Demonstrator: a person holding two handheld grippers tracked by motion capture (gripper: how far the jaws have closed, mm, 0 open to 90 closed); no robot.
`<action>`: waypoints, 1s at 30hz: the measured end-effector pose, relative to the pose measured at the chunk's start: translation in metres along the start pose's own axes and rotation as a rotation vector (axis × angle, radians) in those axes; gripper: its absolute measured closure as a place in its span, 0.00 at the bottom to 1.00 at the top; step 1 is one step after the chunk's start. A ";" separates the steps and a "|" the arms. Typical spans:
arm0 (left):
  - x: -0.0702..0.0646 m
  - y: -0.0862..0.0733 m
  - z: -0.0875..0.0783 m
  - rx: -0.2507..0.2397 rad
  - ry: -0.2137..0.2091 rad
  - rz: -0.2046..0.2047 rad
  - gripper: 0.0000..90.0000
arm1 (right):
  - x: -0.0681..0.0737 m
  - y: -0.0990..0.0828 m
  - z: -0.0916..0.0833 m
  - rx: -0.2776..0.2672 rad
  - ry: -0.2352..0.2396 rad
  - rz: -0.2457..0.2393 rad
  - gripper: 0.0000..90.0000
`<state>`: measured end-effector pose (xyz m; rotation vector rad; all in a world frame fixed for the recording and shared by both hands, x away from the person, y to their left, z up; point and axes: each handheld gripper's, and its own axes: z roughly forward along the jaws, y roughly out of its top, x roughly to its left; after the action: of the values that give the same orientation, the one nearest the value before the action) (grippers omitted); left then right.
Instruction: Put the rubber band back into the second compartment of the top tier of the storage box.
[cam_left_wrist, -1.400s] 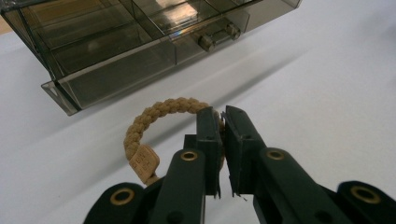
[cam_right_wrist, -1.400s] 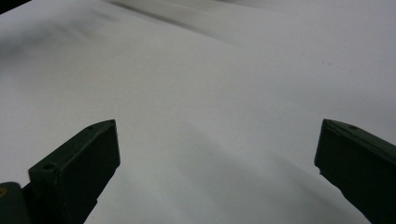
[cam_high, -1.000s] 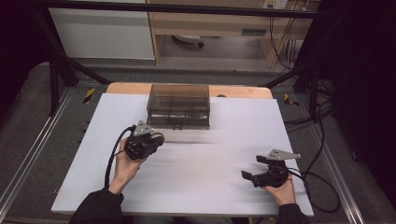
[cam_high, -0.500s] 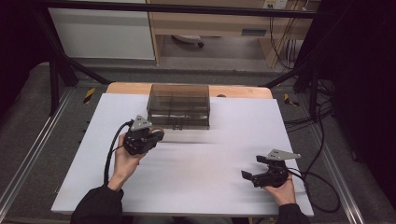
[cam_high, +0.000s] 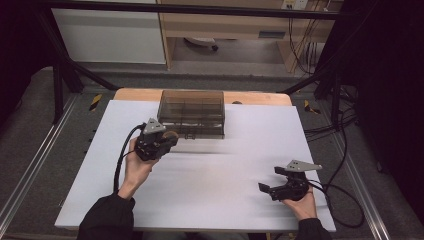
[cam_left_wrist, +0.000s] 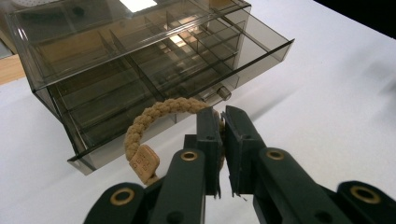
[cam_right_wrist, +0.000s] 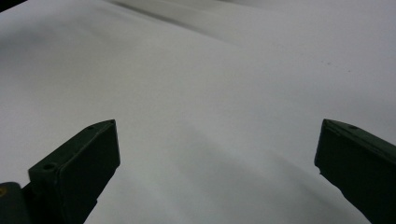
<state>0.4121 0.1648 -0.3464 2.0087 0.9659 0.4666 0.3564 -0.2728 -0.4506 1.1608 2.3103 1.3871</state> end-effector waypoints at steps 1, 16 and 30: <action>0.000 0.001 0.001 0.002 0.000 0.002 0.93 | 0.000 0.000 0.000 0.001 0.001 0.003 0.01; -0.006 0.023 0.007 -0.002 0.007 0.028 0.93 | 0.000 0.000 0.000 -0.001 0.000 0.000 0.01; -0.007 0.040 0.020 0.007 0.014 0.025 0.93 | 0.000 0.000 0.000 -0.001 0.001 -0.001 0.01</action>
<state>0.4388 0.1348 -0.3258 2.0277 0.9535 0.4925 0.3563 -0.2731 -0.4504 1.1593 2.3103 1.3885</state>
